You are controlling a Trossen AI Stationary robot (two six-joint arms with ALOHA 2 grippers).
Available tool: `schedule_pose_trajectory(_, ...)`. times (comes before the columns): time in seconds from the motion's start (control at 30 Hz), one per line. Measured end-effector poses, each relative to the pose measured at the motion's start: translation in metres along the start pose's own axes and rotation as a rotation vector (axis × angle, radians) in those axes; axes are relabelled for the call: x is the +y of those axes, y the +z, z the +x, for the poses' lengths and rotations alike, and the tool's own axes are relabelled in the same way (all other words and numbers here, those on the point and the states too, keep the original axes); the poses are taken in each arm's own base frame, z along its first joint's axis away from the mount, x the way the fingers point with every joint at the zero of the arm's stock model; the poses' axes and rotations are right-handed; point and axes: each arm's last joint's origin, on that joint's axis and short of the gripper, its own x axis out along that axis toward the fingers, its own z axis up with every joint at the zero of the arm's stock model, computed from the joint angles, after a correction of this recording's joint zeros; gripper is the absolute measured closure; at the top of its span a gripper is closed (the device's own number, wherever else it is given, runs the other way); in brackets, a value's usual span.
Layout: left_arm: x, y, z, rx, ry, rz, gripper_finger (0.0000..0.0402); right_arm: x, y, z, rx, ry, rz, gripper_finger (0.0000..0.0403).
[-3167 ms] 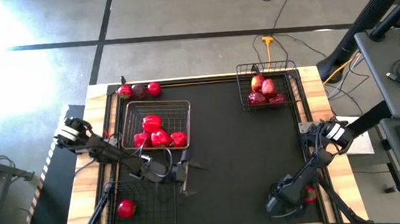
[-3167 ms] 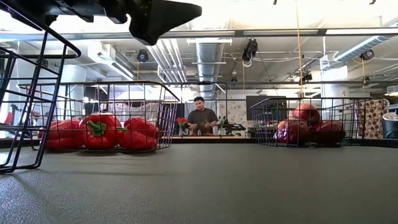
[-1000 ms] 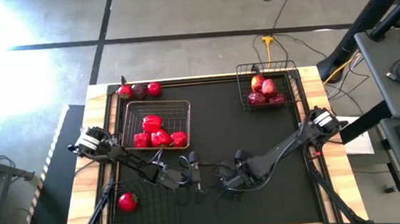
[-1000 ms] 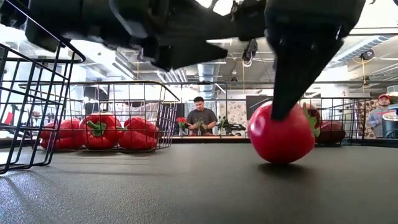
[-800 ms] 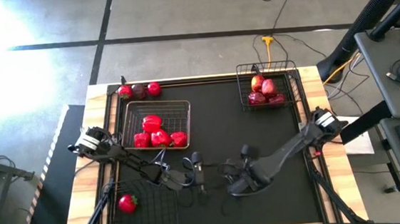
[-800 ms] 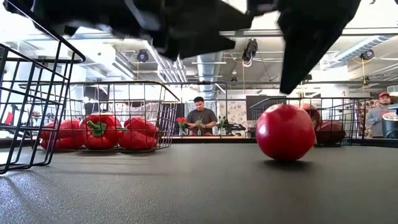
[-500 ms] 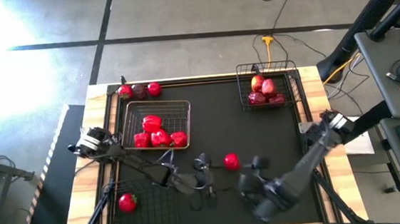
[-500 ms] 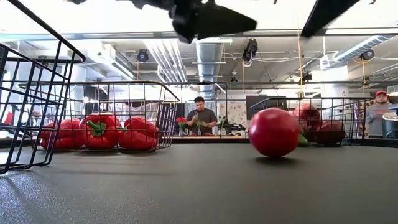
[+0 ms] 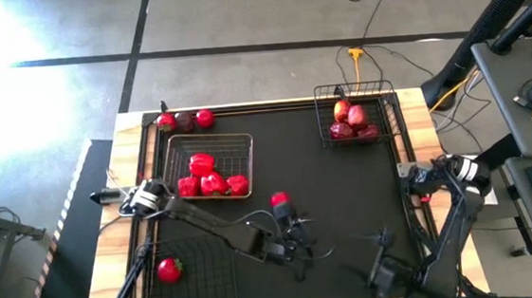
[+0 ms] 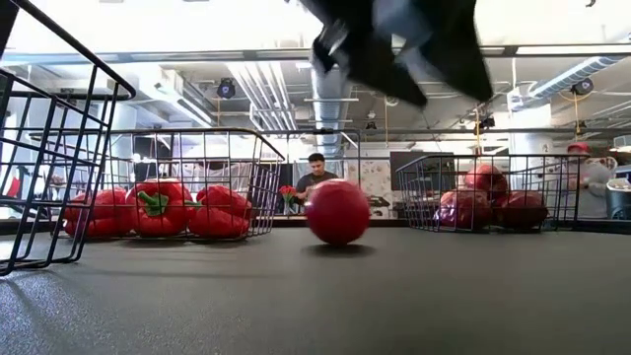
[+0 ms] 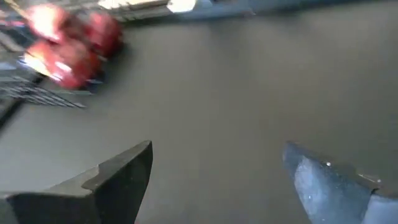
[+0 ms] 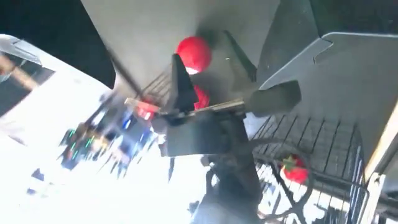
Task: Sort produce into baskets
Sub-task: Put the bottom right tomato into the left black basket
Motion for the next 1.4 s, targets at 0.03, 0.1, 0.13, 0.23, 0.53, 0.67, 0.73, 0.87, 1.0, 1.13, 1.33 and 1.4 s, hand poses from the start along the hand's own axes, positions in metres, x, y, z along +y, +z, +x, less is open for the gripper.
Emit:
schedule_pose_trajectory(0.03, 0.001, 0.005, -0.002, -0.004, 0.018, -0.003, 0.0061, 0.0, -0.007, -0.001, -0.027, -0.01, -0.007, 0.0019)
schedule_pose_trajectory(0.1, 0.003, 0.015, -0.005, -0.005, 0.038, -0.007, 0.0061, 0.0, -0.024, 0.0, -0.056, -0.023, -0.001, 0.0019)
schedule_pose_trajectory(0.13, 0.006, 0.017, -0.005, 0.006, 0.044, -0.009, 0.0061, -0.001, -0.033, 0.001, -0.054, -0.026, 0.01, 0.0019)
schedule_pose_trajectory(0.23, 0.018, 0.021, -0.002, 0.077, 0.085, -0.01, 0.0061, -0.007, -0.061, 0.007, -0.047, -0.045, -0.042, 0.0019)
schedule_pose_trajectory(0.53, 0.074, 0.01, 0.01, 0.405, 0.246, -0.167, 0.0061, -0.042, -0.091, 0.017, -0.056, -0.083, 0.045, 0.0019)
schedule_pose_trajectory(0.67, 0.084, 0.011, 0.016, 0.503, 0.142, -0.238, 0.0061, -0.049, -0.1, 0.018, -0.105, -0.085, 0.071, 0.0019)
schedule_pose_trajectory(0.73, 0.084, 0.01, 0.016, 0.551, 0.095, -0.225, 0.0061, -0.05, -0.104, 0.018, -0.115, -0.084, 0.08, 0.0019)
schedule_pose_trajectory(0.87, 0.085, 0.004, 0.011, 0.659, 0.036, -0.164, 0.0061, -0.053, -0.111, 0.021, -0.114, -0.093, 0.082, 0.0019)
schedule_pose_trajectory(1.0, 0.085, 0.004, 0.011, 0.68, 0.005, -0.156, 0.0061, -0.055, -0.113, 0.025, -0.107, -0.107, 0.081, 0.0019)
schedule_pose_trajectory(1.13, 0.081, -0.001, 0.014, 0.731, -0.076, -0.136, 0.0061, -0.054, -0.111, 0.027, -0.103, -0.114, 0.09, 0.0019)
schedule_pose_trajectory(1.33, 0.073, -0.01, 0.018, 0.8, -0.162, -0.123, 0.0061, -0.055, -0.111, 0.028, -0.101, -0.119, 0.092, 0.0019)
schedule_pose_trajectory(1.4, 0.072, -0.008, 0.017, 0.791, -0.166, -0.125, 0.0061, -0.055, -0.111, 0.028, -0.097, -0.12, 0.101, 0.0019)
